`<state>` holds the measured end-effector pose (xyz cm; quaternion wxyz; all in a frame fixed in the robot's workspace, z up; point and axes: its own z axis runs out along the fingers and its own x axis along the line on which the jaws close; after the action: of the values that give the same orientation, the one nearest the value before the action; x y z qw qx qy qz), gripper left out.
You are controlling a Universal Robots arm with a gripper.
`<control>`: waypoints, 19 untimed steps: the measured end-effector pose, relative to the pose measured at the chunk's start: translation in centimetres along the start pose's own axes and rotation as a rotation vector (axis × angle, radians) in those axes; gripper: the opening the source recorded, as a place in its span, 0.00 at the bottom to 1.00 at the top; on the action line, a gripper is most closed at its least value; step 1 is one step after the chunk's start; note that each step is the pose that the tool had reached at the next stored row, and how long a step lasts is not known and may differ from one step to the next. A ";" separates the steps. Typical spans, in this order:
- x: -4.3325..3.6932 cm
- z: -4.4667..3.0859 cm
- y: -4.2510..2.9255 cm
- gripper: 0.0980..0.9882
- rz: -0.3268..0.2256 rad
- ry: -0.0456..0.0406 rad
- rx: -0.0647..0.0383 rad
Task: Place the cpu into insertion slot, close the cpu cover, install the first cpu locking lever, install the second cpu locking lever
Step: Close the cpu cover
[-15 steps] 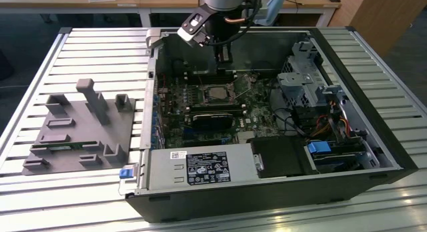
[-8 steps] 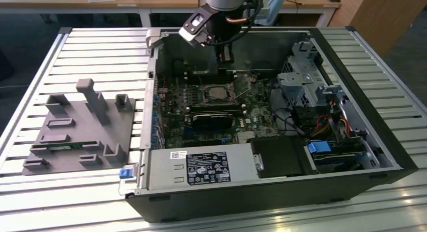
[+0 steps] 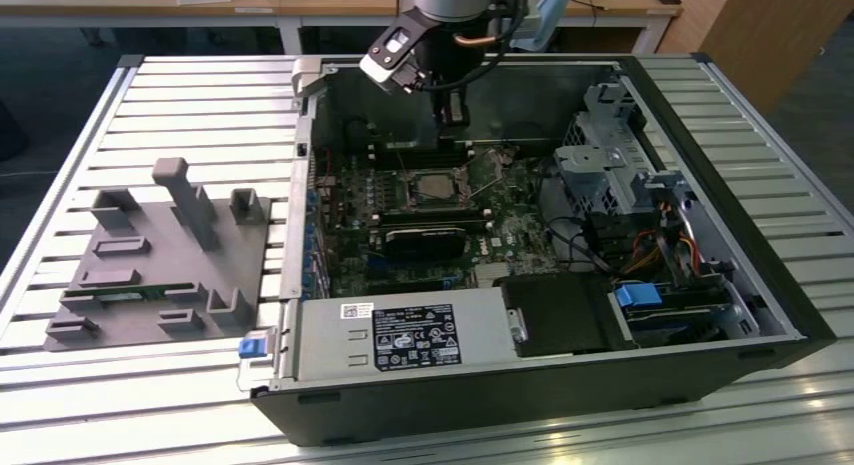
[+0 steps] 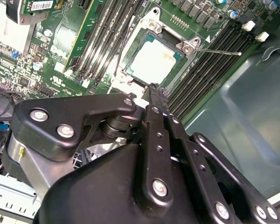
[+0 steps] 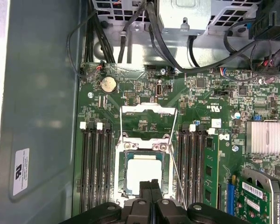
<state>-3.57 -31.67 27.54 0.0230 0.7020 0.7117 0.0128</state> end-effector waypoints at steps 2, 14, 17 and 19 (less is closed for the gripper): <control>0.00 0.01 0.07 0.01 0.000 0.0001 0.000; -0.01 0.06 1.10 0.01 0.000 0.0000 0.000; -0.02 0.08 1.32 0.01 0.000 0.0000 0.000; -0.02 0.08 1.47 0.01 0.000 0.0000 0.000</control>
<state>-2.10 -31.67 27.53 0.0230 0.7020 0.7117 0.0128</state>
